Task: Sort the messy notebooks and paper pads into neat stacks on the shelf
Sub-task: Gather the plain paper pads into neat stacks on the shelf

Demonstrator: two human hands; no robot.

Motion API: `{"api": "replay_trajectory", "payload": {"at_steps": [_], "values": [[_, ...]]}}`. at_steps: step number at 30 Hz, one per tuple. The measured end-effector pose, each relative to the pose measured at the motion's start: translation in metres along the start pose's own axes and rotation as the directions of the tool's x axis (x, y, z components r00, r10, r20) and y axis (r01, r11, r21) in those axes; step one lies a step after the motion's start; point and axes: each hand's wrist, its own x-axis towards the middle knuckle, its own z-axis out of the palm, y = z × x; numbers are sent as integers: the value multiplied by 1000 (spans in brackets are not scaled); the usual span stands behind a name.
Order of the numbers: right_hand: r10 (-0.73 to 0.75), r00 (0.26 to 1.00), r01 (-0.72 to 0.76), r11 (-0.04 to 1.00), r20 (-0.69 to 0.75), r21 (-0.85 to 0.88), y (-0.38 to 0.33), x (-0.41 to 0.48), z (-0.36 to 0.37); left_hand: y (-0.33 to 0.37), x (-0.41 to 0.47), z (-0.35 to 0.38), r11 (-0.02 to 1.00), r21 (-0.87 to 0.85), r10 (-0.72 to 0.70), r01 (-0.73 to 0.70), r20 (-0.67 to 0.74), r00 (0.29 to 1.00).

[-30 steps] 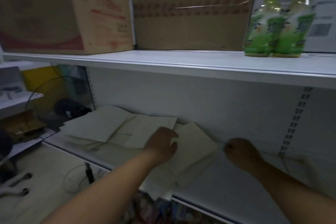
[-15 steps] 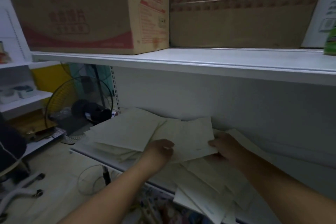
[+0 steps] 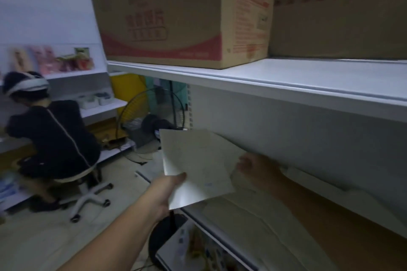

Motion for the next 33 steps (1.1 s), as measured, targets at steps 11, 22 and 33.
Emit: {"api": "replay_trajectory", "payload": {"at_steps": [11,22,33], "values": [[-78,977,164,873,200,-459,-4,79,33,-3,-13,-97,999,-53,-8,-5,-250,968],[-29,992,-19,926,122,377,7,60,-3,25,60,-115,998,-64,-7,-4,-159,987],[114,992,-126,841,54,527,-78,65,65,53,129,-71,990,-137,51,-11,289,956]]}}
